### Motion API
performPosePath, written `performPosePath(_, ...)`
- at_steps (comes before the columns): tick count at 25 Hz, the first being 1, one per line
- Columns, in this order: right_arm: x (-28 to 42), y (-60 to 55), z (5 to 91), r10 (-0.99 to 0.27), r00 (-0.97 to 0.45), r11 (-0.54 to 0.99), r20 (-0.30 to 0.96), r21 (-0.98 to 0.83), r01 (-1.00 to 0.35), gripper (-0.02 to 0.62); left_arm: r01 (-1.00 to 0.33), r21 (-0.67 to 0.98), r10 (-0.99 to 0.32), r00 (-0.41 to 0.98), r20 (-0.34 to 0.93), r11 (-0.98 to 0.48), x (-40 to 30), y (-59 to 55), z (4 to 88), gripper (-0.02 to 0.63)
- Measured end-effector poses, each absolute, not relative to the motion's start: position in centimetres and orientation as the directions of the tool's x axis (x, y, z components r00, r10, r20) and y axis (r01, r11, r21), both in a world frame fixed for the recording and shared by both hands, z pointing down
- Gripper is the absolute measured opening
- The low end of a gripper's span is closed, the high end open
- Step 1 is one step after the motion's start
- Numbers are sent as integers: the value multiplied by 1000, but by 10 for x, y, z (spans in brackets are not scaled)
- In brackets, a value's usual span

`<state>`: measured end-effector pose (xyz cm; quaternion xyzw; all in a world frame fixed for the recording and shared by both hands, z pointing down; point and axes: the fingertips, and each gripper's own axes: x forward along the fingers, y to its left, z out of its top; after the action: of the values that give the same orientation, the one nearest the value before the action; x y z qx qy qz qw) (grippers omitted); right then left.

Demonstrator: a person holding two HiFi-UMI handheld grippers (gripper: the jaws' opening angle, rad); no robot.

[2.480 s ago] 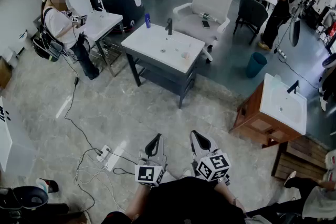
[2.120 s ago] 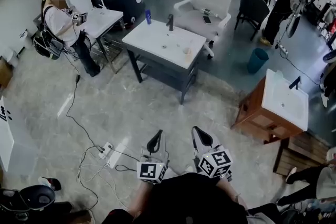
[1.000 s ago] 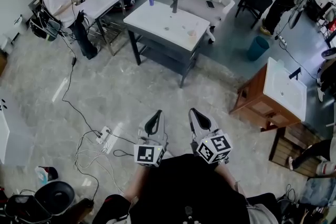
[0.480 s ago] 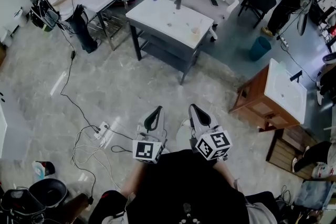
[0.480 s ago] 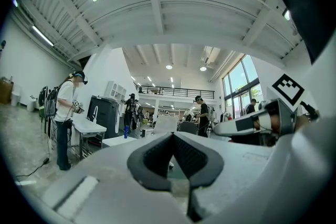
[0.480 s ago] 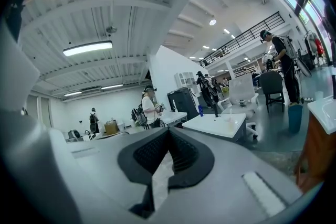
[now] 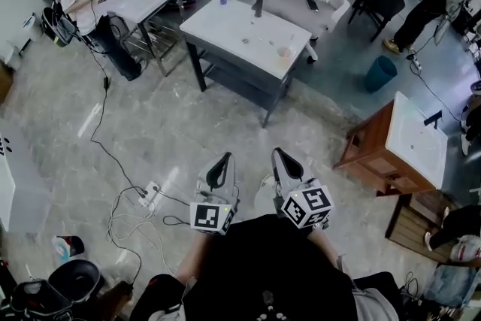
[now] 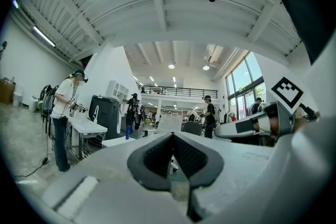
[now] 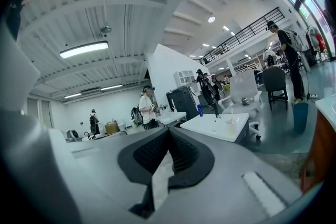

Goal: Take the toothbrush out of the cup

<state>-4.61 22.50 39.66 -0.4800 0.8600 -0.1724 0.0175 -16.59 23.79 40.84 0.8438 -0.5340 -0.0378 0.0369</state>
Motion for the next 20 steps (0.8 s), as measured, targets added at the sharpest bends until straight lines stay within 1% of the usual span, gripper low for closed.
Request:
performPosePath(10, -24, 133, 406, -811, -564, 494, 157, -334, -803, 2, -900, 105, -906, 423, -19, -423, -134, 147, 408, 2)
performPosePath(15, 3, 86, 399, -814, -564, 494, 138, -346, -797, 2, -907, 99, -912, 410, -7, -409, -110, 107, 404, 1)
performPosePath(20, 20, 47, 394, -797, -592, 527, 120, -339, -779, 2, -917, 79, -920, 391, -27, -392, -90, 70, 398, 1)
